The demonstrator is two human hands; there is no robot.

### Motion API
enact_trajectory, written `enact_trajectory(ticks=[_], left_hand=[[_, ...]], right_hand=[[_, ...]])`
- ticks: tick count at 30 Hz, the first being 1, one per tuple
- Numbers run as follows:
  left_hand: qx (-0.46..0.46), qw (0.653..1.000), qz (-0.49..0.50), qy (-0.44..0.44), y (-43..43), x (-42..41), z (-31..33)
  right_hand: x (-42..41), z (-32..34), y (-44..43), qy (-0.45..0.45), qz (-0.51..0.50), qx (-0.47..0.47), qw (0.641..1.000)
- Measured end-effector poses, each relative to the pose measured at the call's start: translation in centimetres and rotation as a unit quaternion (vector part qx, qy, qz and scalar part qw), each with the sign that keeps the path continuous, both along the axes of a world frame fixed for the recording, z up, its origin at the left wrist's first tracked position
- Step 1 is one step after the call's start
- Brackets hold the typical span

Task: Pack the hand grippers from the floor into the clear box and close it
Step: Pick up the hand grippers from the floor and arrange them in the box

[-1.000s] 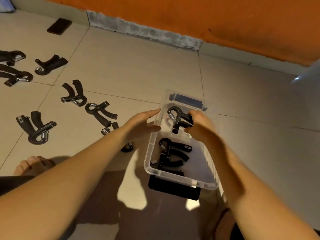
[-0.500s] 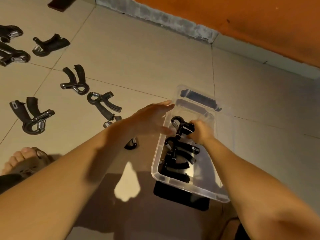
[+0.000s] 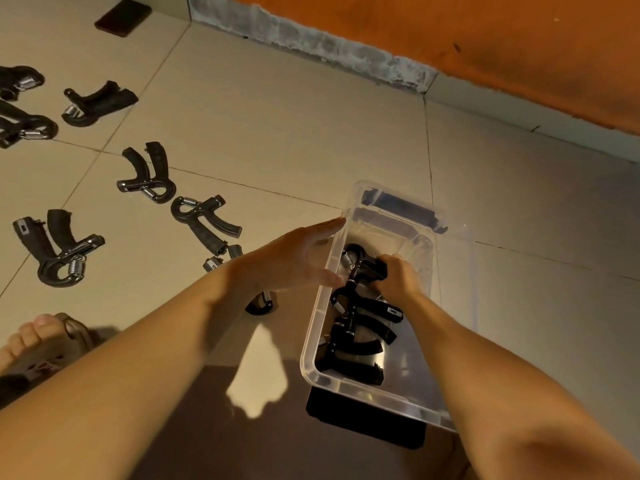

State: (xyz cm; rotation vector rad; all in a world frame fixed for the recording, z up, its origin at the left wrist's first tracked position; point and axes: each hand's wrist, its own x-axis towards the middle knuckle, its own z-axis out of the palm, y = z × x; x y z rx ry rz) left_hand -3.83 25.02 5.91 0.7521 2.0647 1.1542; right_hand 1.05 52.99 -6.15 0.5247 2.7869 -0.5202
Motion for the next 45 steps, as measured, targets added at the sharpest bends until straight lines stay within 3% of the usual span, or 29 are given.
enact_trajectory(ticks=[4, 12, 20, 27, 31, 33, 36, 39, 42, 45], left_hand=[[0.013, 0.999, -0.006, -0.049, 0.0, -0.1, 0.1], [0.009, 0.999, 0.002, -0.042, -0.1, -0.3, -0.4], [0.016, 1.0, 0.024, -0.007, 0.0, 0.1, 1.3], [-0.008, 0.978, 0.209, -0.02, -7.1, -2.1, 1.1], [0.017, 0.914, 0.403, -0.032, -14.0, -2.3, -1.9], [-0.008, 0.895, 0.444, -0.042, -16.8, -2.0, -4.0], [-0.049, 0.902, 0.426, -0.056, -19.3, -1.9, -6.8], [-0.122, 0.925, 0.359, 0.001, -19.9, -2.9, -8.0], [-0.2, 0.94, 0.262, 0.084, -19.9, -5.9, -8.4], [-0.239, 0.942, 0.153, 0.181, -19.2, -9.3, -7.8]], right_hand=[[0.2, -0.5, 0.2, 0.014, -0.017, -0.024, 0.999], [0.2, 0.1, -0.2, 0.004, -0.028, -0.021, 0.999], [0.5, 9.1, -2.8, 0.095, -0.012, -0.004, 0.995], [-2.0, 16.2, -12.9, 0.255, -0.002, -0.066, 0.965], [-3.3, 15.3, -20.6, 0.24, 0.019, -0.096, 0.966], [-3.4, 13.3, -23.7, 0.196, 0.027, -0.115, 0.973], [-3.3, 9.4, -26.8, 0.078, 0.048, -0.094, 0.991], [-3.0, 6.2, -28.4, -0.028, 0.07, -0.039, 0.996], [-2.8, 3.7, -29.2, -0.061, 0.11, 0.033, 0.992], [-3.0, 2.7, -28.8, -0.039, 0.121, 0.084, 0.988]])
